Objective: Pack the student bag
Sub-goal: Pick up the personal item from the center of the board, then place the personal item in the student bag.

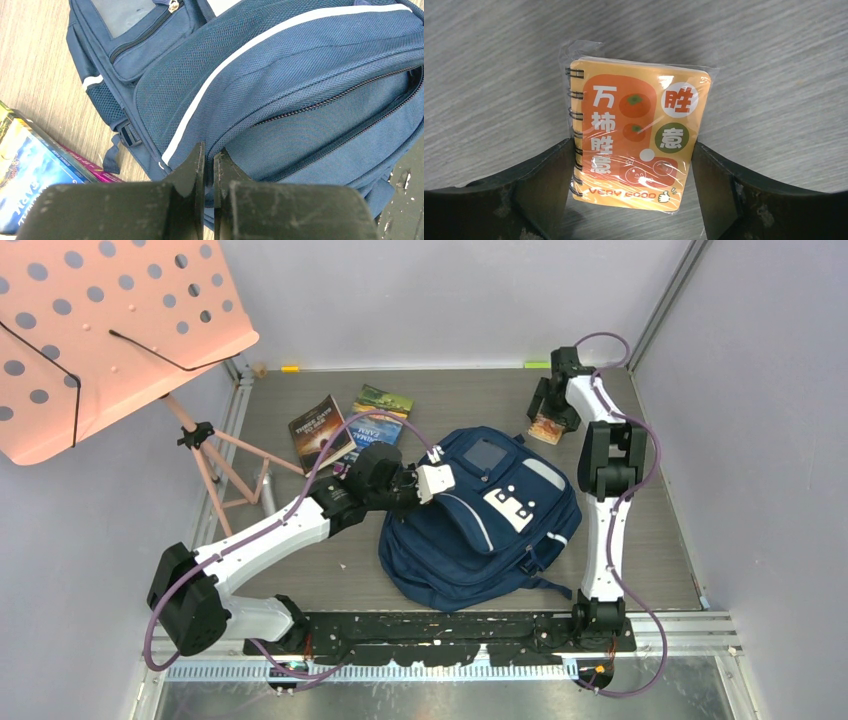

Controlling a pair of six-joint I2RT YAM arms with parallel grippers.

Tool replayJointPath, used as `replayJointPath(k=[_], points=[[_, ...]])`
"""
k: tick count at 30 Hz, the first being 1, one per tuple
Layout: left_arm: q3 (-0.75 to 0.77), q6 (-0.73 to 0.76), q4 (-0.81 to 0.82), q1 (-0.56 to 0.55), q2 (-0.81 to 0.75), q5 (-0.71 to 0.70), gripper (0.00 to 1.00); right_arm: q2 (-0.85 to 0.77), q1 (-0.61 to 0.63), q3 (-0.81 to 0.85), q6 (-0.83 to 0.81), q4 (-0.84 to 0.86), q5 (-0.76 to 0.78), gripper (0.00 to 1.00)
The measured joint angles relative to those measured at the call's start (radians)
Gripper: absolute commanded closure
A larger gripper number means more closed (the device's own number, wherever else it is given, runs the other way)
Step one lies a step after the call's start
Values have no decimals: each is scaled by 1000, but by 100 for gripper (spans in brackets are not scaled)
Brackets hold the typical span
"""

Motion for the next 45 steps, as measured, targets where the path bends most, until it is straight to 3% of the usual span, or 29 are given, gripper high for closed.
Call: replayJointPath(k=[9, 20, 29, 37, 45], points=[[19, -47, -10, 19, 8, 18, 100, -150, -2, -171, -28, -6, 21, 44], [105, -124, -67, 62, 72, 85, 100, -623, 50, -420, -53, 95, 13, 46], [240, -208, -148, 88, 183, 151, 100, -1027, 378, -657, -56, 105, -53, 47], [245, -214, -161, 112, 188, 174, 100, -1366, 631, -848, -9, 82, -122, 50], [245, -214, -161, 182, 190, 215, 100, -1498, 848, -1025, 35, 97, -177, 50]])
